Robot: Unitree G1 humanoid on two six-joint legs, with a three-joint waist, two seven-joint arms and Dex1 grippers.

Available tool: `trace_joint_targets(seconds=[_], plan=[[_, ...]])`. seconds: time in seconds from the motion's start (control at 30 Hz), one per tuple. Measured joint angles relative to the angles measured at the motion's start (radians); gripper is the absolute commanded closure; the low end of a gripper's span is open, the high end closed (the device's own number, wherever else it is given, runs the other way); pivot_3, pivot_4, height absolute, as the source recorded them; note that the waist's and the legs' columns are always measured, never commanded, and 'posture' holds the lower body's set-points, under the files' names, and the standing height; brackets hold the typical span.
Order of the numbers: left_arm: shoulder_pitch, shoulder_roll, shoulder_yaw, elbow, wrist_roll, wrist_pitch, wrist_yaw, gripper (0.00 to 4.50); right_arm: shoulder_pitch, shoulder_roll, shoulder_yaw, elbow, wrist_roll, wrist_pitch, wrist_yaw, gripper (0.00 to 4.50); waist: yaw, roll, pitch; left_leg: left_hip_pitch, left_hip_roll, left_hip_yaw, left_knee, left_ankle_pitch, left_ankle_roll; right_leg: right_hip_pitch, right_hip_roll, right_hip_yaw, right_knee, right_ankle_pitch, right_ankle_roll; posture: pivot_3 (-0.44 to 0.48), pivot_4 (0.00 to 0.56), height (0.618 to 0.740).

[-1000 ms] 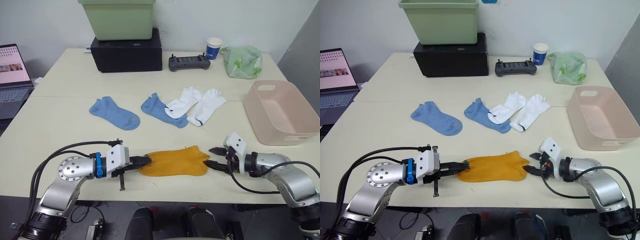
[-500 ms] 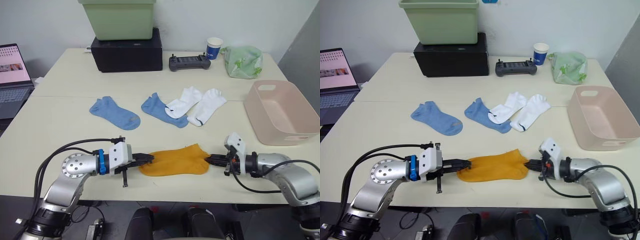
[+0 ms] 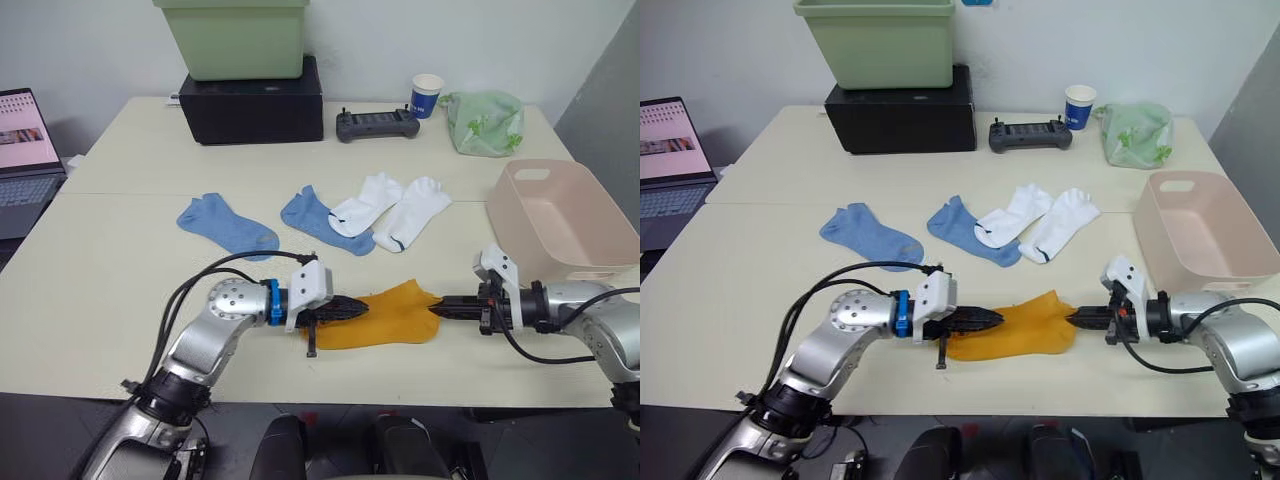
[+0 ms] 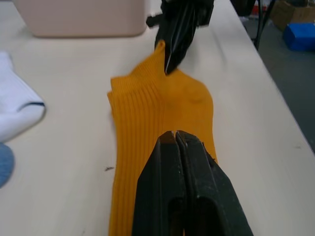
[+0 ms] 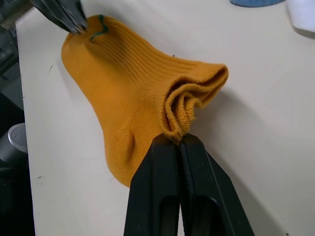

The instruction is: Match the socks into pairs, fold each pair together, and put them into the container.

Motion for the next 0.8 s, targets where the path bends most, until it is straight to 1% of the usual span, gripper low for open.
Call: trace_joint_targets(seconds=[0.1,0.27,0.4,0.47,0.53,0.6,0.73,0.8], plan=[[-0.001,0.001,-0.051,0.044,0.057,-0.002,0.002,4.50,-0.018,0.004,-0.013,-0.023,0.057,0.060,0.001,4.48,0.001,0.000,0.000,0.000,0.001,-0.001,0.000,0.000,0.000,0.000,0.000,0.000,0.000,0.000,0.000,0.000,0.150,0.740],[-0.014,-0.016,-0.053,0.063,0.085,-0.001,0.020,4.50,-0.059,0.035,-0.027,-0.110,0.202,0.190,-0.009,4.48,0.003,0.000,0.000,0.000,0.002,-0.001,0.000,0.000,0.000,0.001,-0.001,0.000,0.000,0.000,0.000,0.000,0.150,0.740],[-0.009,-0.031,-0.049,0.061,0.086,0.011,0.031,4.50,-0.100,0.088,-0.019,-0.138,0.258,0.240,-0.049,4.48,0.003,0.000,0.000,0.000,0.002,-0.002,0.000,0.000,0.000,0.002,-0.001,-0.001,0.000,0.000,0.000,0.000,0.150,0.740],[0.010,-0.028,-0.035,0.042,0.062,0.041,0.025,4.50,-0.114,0.117,-0.009,-0.139,0.262,0.243,-0.068,4.48,0.003,0.000,0.000,0.000,0.002,-0.001,0.000,0.000,0.000,0.002,-0.001,-0.001,-0.001,0.000,0.000,0.000,0.150,0.740],[0.050,0.023,-0.002,-0.017,-0.004,0.118,-0.007,4.50,-0.135,0.175,0.015,-0.133,0.261,0.236,-0.093,4.48,-0.007,0.000,0.000,0.000,0.003,-0.002,0.000,0.000,0.000,0.001,-0.001,0.000,0.000,0.000,0.000,0.000,0.150,0.740],[0.084,0.097,0.047,-0.068,-0.061,0.189,-0.039,4.50,-0.143,0.208,0.038,-0.126,0.259,0.233,-0.109,4.48,-0.010,0.000,0.000,0.000,0.004,-0.003,-0.001,0.000,0.000,-0.001,0.000,-0.001,0.001,0.000,0.000,0.000,0.150,0.740],[0.137,0.279,0.218,-0.168,-0.174,0.331,-0.078,4.50,-0.171,0.258,0.086,-0.101,0.226,0.208,-0.121,4.48,-0.013,0.000,0.000,0.000,0.004,-0.003,-0.004,0.000,0.000,-0.003,0.000,-0.002,0.001,0.000,0.000,0.000,0.150,0.740],[0.163,0.342,0.312,-0.204,-0.234,0.382,-0.090,4.50,-0.180,0.282,0.123,-0.081,0.207,0.192,-0.122,4.48,-0.014,0.000,0.000,0.000,0.005,-0.003,-0.004,0.000,0.000,-0.003,-0.001,-0.001,0.001,-0.001,0.001,0.000,0.150,0.740]])
